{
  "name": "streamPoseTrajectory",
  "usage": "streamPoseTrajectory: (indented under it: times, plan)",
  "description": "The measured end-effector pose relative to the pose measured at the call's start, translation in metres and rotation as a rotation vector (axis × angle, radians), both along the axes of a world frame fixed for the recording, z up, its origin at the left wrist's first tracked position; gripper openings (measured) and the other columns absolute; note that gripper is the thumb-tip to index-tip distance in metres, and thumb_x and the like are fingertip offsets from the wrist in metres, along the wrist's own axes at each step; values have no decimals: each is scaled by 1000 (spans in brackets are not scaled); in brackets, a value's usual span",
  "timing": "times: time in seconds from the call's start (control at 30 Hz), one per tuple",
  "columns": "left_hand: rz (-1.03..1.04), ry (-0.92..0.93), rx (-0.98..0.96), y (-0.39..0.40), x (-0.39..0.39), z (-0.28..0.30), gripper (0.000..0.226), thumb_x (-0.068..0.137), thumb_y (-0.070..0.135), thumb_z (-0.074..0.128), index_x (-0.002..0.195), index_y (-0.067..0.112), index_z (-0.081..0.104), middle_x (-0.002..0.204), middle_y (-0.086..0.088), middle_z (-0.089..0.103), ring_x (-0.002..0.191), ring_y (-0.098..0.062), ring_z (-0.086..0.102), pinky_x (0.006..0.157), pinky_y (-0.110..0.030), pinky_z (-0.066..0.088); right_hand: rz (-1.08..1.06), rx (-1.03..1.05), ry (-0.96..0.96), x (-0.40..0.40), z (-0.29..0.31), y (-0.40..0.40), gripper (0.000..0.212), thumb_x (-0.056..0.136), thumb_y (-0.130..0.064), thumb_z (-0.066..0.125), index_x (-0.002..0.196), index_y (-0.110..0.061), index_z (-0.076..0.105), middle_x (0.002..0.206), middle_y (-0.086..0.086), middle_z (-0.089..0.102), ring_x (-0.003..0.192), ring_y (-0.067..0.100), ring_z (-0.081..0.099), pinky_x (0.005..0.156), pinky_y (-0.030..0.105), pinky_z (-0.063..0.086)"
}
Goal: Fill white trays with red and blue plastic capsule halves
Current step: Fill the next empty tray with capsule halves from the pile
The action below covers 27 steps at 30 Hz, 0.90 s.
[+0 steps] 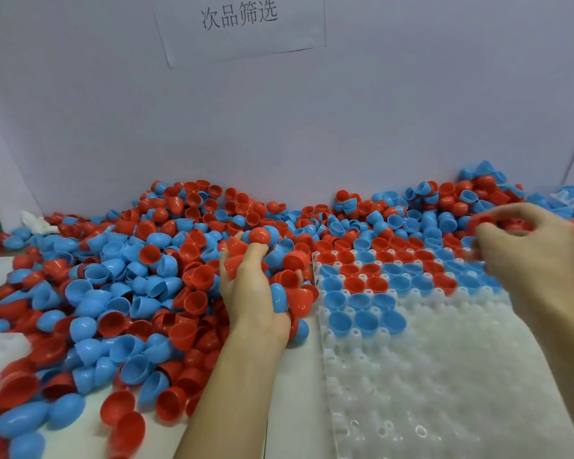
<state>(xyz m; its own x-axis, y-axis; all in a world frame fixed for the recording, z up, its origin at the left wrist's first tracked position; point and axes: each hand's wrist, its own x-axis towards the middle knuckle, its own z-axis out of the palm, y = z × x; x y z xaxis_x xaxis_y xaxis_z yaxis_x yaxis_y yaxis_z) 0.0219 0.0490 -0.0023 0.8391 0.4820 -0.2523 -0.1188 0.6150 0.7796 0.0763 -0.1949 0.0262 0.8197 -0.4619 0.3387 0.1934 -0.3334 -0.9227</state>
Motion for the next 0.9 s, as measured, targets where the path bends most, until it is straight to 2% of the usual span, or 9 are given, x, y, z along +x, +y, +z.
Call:
streamPoseTrajectory:
  times: [0.1, 0.17, 0.23, 0.27, 0.37, 0.47, 0.57, 0.7, 0.9]
  plan:
    - [1, -7, -28, -1, 2, -1, 47, 85, 37, 75, 127, 18, 66, 93, -11, 70, 65, -22, 67, 59, -34, 53, 50, 643, 173, 22, -12, -32, 34, 105, -22, 43, 135, -18, 57, 135, 2, 61, 117, 20, 64, 91, 31, 54]
    - [-9, -17, -50, -1, 3, -2, 46, 85, 36, 75, 127, 17, 66, 92, -10, 69, 60, -19, 66, 57, -31, 52, 154, 828, 161, 19, -14, -27, 41, 108, -33, 34, 144, -19, 49, 143, -3, 54, 123, 14, 58, 97, 31, 50]
    - [-3, -40, -57, -2, 4, -3, 44, 87, 32, 75, 126, 16, 67, 93, -9, 71, 57, -16, 64, 53, -28, 53, 371, 763, -32, -5, -4, -7, 34, 102, -21, 53, 135, -19, 56, 132, 1, 64, 105, 12, 68, 88, 23, 55]
    - [2, -49, -55, -2, 4, -3, 43, 87, 30, 75, 126, 15, 66, 93, -10, 71, 56, -16, 64, 53, -28, 53, 587, 650, -67, -12, 5, 9, 49, 92, -17, 66, 140, -22, 53, 128, 4, 67, 103, 13, 71, 84, 22, 57]
    - [-25, -69, -67, -4, 1, -2, 42, 89, 26, 73, 129, 14, 63, 94, -11, 70, 56, -16, 62, 51, -26, 51, 1227, 97, 75, -39, 28, 63, 77, 78, -36, 81, 138, -61, 41, 126, -4, 69, 109, 19, 70, 85, 31, 59]
    - [-90, -87, -82, -6, -1, 1, 39, 90, 23, 71, 126, 12, 61, 103, -18, 70, 57, -17, 58, 50, -24, 48, 1100, -204, 81, -44, 21, 70, 32, 92, -29, 68, 117, -48, 67, 103, -10, 76, 94, 10, 74, 83, 22, 58]
    - [-147, -107, -73, -11, -3, 5, 37, 91, 20, 68, 127, 10, 63, 107, -22, 70, 59, -18, 58, 53, -27, 49, 869, -446, 143, -41, 12, 65, 18, 94, -29, 65, 102, -44, 70, 87, -16, 75, 79, 0, 72, 69, 16, 57]
    - [-287, -179, -31, -14, -4, 3, 20, 92, 16, 63, 82, 25, 77, 90, -13, 70, 65, -24, 64, 56, -31, 53, 748, -365, 153, -38, -2, 77, 28, 86, -45, 70, 114, -42, 65, 95, -12, 70, 84, 6, 70, 76, 27, 59]
    - [-361, -223, -33, -16, -5, 3, 26, 94, 14, 59, 77, 24, 76, 89, -12, 74, 72, -24, 71, 67, -37, 60, 656, -299, 77, -33, -12, 85, 10, 89, -30, 72, 98, -28, 75, 81, -7, 73, 73, 4, 70, 69, 23, 60]
